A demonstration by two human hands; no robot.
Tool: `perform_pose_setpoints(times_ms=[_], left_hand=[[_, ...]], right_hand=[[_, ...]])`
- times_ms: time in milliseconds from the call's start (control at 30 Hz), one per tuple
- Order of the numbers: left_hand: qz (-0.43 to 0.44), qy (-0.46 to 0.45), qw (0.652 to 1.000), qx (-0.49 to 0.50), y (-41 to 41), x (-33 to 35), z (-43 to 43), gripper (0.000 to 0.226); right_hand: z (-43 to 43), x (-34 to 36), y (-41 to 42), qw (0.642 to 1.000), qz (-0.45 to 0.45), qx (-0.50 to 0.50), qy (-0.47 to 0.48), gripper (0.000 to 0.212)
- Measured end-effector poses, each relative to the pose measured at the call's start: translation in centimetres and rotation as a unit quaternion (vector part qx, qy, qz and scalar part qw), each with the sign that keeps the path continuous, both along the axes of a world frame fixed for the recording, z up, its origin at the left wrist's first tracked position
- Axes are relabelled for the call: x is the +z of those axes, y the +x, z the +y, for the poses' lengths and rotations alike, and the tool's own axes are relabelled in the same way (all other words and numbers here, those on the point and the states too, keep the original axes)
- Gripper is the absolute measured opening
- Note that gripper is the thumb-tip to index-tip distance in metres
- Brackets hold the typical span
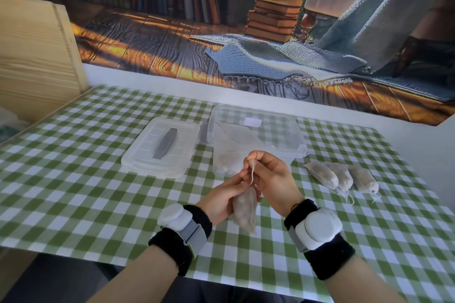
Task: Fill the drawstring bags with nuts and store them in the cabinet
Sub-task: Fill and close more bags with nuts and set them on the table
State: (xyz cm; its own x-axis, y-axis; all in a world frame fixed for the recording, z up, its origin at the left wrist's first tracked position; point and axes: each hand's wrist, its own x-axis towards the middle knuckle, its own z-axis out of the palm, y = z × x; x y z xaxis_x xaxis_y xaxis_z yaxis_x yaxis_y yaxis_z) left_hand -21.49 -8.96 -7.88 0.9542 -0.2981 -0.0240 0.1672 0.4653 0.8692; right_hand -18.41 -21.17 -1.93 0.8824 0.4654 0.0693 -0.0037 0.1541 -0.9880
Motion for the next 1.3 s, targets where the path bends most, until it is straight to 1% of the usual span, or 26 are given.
perform_pose_setpoints(times_ms=[67, 100, 167, 200, 267, 333, 400, 467, 500, 600, 667, 733, 767, 800, 867, 933, 967, 1000, 1067, 1100, 1167, 1233, 1300], left_hand=[[0.010, -0.003, 1.000, 0.018, 0.0, 0.3, -0.5, 0.042], [0.012, 0.011, 1.000, 0.026, 0.0, 0.3, -0.4, 0.037], [0.017, 0.061, 0.997, 0.037, -0.1, 0.4, -0.1, 0.022], [0.020, 0.090, 0.995, 0.039, -0.3, 0.5, 0.1, 0.019], [0.012, 0.156, 0.987, 0.027, -0.4, 0.6, 0.4, 0.016], [0.003, 0.201, 0.980, 0.011, -0.4, 0.9, -0.1, 0.012], [-0.002, 0.216, 0.976, -0.002, -0.5, 1.3, -0.5, 0.013], [-0.024, 0.232, 0.972, -0.002, -0.3, 1.0, -0.6, 0.012], [-0.029, 0.227, 0.973, 0.005, -0.4, 1.0, -0.6, 0.013], [-0.004, 0.187, 0.982, 0.018, -0.4, 0.8, -0.5, 0.017], [0.019, 0.171, 0.985, -0.022, -0.2, 0.5, -0.5, 0.032], [0.038, 0.185, 0.978, -0.082, 0.1, 0.4, -0.8, 0.047], [0.048, 0.189, 0.976, -0.100, 0.3, 0.4, -1.1, 0.052], [0.056, 0.186, 0.975, -0.107, 0.6, 0.4, -1.5, 0.056], [0.068, 0.163, 0.978, -0.109, 1.2, 0.6, -2.6, 0.059], [0.077, 0.163, 0.978, -0.100, 1.6, 0.8, -3.8, 0.053], [0.085, 0.163, 0.978, -0.102, 1.8, 0.9, -4.7, 0.050], [0.094, 0.151, 0.979, -0.100, 1.9, 0.8, -4.9, 0.048], [0.105, 0.129, 0.980, -0.108, 2.2, 0.8, -5.9, 0.047], [0.105, 0.125, 0.979, -0.121, 2.4, 0.8, -6.9, 0.044], [0.102, 0.125, 0.976, -0.143, 2.9, 1.1, -9.1, 0.041], [0.093, 0.130, 0.976, -0.146, 3.3, 1.4, -10.7, 0.043], [0.090, 0.122, 0.980, -0.132, 3.7, 1.6, -12.0, 0.040]], right_hand=[[0.0, 0.0, 0.0, 1.000, -0.004, -0.003, -0.011, 0.016], [-0.1, 0.1, 0.0, 1.000, -0.007, -0.004, -0.011, 0.015], [-0.6, 0.4, 0.1, 1.000, -0.012, -0.004, 0.006, 0.013], [-1.0, 0.5, 0.2, 1.000, -0.014, -0.002, 0.015, 0.013], [-1.3, 0.4, 0.2, 1.000, -0.020, 0.000, 0.008, 0.015], [-1.2, 0.2, 0.1, 0.999, -0.030, -0.003, -0.024, 0.021], [-1.0, 0.1, -0.1, 0.997, -0.048, -0.007, -0.053, 0.024], [-1.4, 0.5, 0.0, 0.998, -0.055, -0.013, -0.033, 0.024], [-1.8, 0.6, 0.1, 0.998, -0.055, -0.022, -0.015, 0.024], [-4.0, 0.5, 0.4, 0.997, -0.048, -0.067, 0.005, 0.023], [-5.7, -0.1, 0.5, 0.995, -0.025, -0.096, 0.027, 0.022], [-7.9, -0.7, 0.5, 0.991, 0.003, -0.124, 0.046, 0.022], [-9.0, -0.9, 0.4, 0.990, 0.011, -0.134, 0.041, 0.022], [-10.3, -1.2, 0.3, 0.989, 0.014, -0.143, 0.027, 0.021], [-12.5, -1.9, 0.0, 0.986, 0.003, -0.161, -0.037, 0.018], [-14.2, -2.6, -0.1, 0.976, -0.030, -0.171, -0.131, 0.012], [-15.2, -2.9, -0.3, 0.968, -0.057, -0.166, -0.182, 0.013], [-15.3, -3.1, -0.3, 0.958, -0.088, -0.142, -0.232, 0.019], [-15.9, -3.3, -0.7, 0.942, -0.139, -0.076, -0.296, 0.040], [-16.4, -3.3, -1.0, 0.935, -0.160, -0.048, -0.312, 0.049], [-17.4, -3.6, -1.5, 0.927, -0.197, -0.030, -0.317, 0.055], [-17.9, -4.3, -1.9, 0.930, -0.205, -0.066, -0.297, 0.050], [-18.6, -4.6, -2.0, 0.936, -0.186, -0.117, -0.275, 0.046]])
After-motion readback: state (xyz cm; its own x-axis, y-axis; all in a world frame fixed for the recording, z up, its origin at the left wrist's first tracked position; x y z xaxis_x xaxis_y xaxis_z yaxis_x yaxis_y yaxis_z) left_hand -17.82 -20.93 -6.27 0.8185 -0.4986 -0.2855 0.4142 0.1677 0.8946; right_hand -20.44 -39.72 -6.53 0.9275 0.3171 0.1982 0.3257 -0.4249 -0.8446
